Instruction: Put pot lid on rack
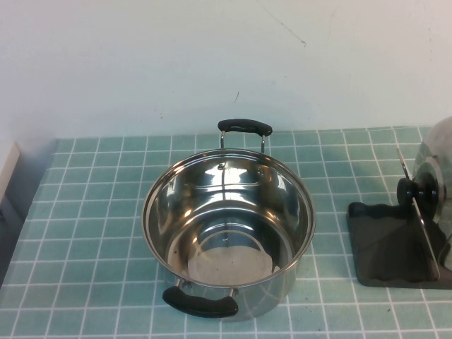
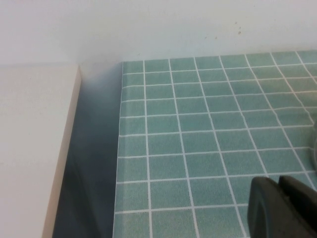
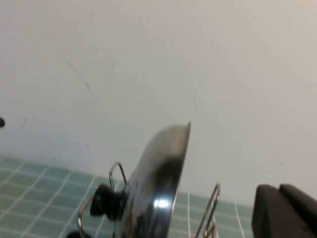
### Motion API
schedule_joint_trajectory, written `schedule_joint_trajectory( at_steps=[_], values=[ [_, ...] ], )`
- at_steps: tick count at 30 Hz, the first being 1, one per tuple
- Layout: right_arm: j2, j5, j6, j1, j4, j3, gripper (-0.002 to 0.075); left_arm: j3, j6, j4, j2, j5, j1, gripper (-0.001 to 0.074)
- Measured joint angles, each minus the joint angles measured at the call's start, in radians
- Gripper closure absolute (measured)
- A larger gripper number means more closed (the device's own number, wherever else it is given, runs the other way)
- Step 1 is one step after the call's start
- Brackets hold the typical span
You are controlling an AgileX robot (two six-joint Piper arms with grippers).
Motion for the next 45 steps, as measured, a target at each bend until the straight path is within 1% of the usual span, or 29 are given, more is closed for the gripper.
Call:
schedule_joint_trajectory(
  at_steps=[2,4,5,7,10,14,20,25,30,45],
  values=[
    [-0.067,0.106,0.184,-0.083,-0.197,0.034,0.0727,0.000,0.000,0.000,0.000,0.000,0.000,0.0737],
    [-0.154,0.284,0.397,-0.185,-0.390,0.049,0.0727,0.000,0.000,0.000,0.000,0.000,0.000,0.0737],
    [-0.178,0.336,0.444,-0.209,-0.451,0.052,0.0727,0.000,0.000,0.000,0.000,0.000,0.000,0.0737],
    [-0.223,0.486,0.544,-0.261,-0.545,0.058,0.0727,0.000,0.000,0.000,0.000,0.000,0.000,0.0736],
    [-0.234,0.559,0.622,-0.271,-0.601,0.081,0.0727,0.001,0.000,-0.004,0.000,0.000,0.000,0.0736],
    [-0.236,0.497,0.664,-0.230,-0.624,0.133,0.0727,0.001,0.000,-0.004,0.000,0.000,0.000,0.0737],
    [-0.237,0.494,0.691,-0.163,-0.656,0.134,0.0727,0.001,0.000,-0.004,0.000,0.000,0.000,0.0737],
    [-0.237,0.497,0.697,-0.159,-0.670,0.134,0.0727,0.001,0.000,-0.004,0.000,0.000,0.000,0.0736],
    [-0.237,0.498,0.770,-0.159,-0.677,0.134,0.0727,0.001,0.000,-0.004,0.000,0.000,0.000,0.0736],
    [-0.237,0.511,0.747,-0.159,-0.703,0.132,0.0727,0.001,0.000,-0.004,0.000,0.000,0.000,0.0737]
  ],
)
